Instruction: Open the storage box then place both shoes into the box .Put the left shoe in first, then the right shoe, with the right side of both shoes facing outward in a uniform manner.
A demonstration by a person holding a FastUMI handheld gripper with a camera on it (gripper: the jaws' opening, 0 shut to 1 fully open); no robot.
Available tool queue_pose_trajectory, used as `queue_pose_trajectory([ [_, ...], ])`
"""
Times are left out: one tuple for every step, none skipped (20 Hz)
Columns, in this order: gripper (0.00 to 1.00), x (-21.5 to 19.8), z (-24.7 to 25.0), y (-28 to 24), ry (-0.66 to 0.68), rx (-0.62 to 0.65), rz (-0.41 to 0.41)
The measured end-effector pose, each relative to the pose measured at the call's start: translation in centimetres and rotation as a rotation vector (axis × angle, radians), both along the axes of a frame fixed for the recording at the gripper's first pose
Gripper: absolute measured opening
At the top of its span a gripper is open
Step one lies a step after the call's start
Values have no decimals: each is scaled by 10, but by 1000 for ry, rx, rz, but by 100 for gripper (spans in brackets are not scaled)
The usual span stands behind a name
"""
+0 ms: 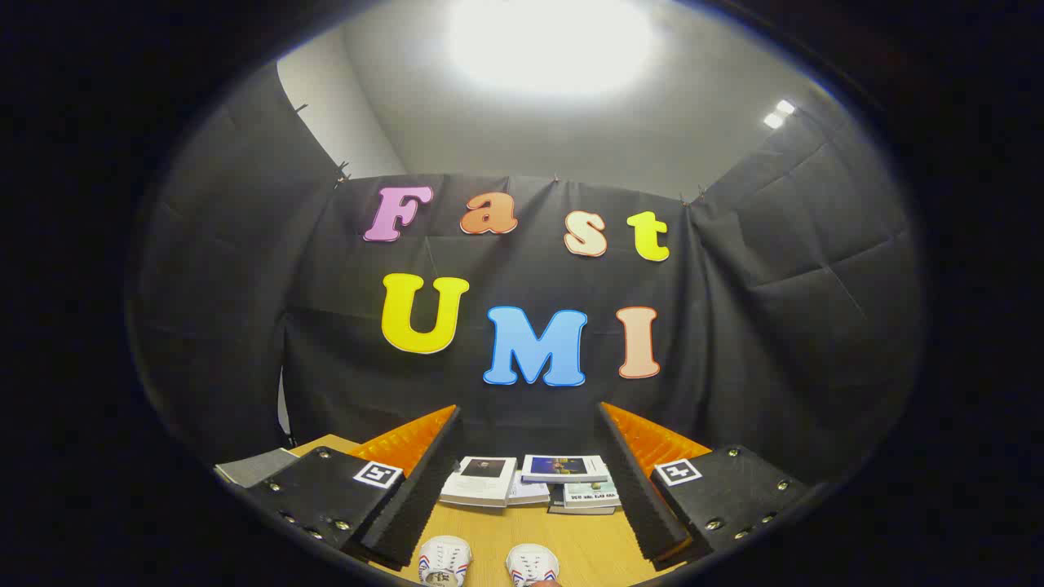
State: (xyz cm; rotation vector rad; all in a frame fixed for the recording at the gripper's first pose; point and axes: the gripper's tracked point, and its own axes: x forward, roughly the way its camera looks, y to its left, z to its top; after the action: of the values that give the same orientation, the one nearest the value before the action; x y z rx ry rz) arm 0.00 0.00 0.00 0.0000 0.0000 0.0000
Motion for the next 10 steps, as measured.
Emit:
queue_pose_trajectory([
  [97, -1, 0, 0, -1, 2, -2],
  [97, -2, 0, 0, -2, 4, -3],
  [97, -4, 1, 0, -4, 7, -4],
  [97, -5, 1, 1, -6, 7, -4],
  [97, -7, 1, 1, -5, 7, -4],
  [97, -7, 0, 1, -4, 7, -4],
  [97, -9, 2, 1, -5, 10, -5],
  [97, -10, 2, 1, -6, 15, -4],
  [97, -11, 3, 1, -8, 18, -5],
  [97, -12, 2, 1, -8, 19, -6],
])
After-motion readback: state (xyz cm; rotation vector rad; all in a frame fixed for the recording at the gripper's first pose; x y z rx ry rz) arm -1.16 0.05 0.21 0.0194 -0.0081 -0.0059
